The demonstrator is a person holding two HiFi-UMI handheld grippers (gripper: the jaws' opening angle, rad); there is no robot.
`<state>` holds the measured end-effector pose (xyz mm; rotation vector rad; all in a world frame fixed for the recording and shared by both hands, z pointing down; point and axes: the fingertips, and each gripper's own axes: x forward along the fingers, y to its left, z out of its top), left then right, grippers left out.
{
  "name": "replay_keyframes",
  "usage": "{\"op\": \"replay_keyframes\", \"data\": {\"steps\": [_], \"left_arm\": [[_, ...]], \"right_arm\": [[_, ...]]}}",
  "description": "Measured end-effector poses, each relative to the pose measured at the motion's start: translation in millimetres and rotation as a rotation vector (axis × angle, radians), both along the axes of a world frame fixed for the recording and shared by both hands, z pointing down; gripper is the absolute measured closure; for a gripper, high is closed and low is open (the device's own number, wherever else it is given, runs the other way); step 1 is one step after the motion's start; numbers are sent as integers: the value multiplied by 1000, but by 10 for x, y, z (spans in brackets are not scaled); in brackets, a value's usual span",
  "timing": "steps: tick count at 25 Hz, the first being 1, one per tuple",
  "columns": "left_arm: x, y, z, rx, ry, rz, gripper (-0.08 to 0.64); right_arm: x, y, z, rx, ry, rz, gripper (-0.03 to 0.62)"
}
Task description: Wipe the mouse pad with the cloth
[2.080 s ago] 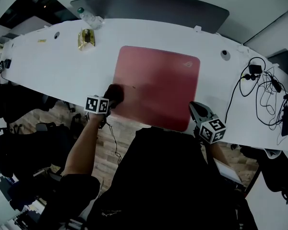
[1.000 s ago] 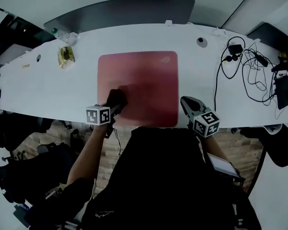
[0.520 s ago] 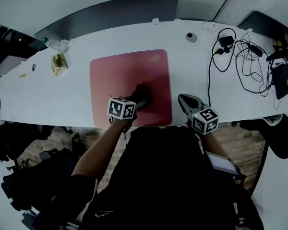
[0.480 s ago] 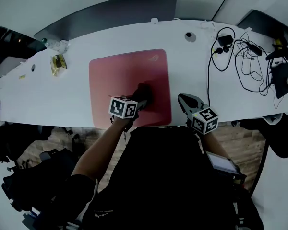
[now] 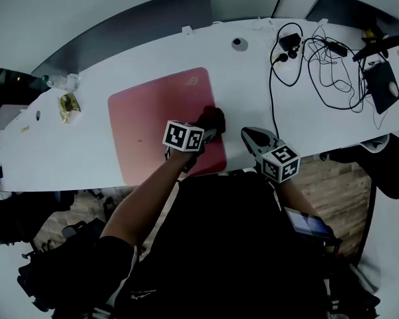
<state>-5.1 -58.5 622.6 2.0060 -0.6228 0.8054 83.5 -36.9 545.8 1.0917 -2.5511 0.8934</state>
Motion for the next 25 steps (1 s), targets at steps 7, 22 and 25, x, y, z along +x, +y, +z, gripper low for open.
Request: {"op": "replay_keyframes", "data": {"steps": [7, 22, 25], "left_arm": [[40, -16, 169, -14, -69, 5, 422], [-682, -29, 190, -14, -114, -106, 422], [-897, -7, 188, -12, -127, -126, 422]], "right_arm": [[126, 23, 16, -2, -3, 27, 566], [-159, -23, 26, -2, 8, -24, 566], [-265, -27, 18, -1, 11, -37, 566]]}}
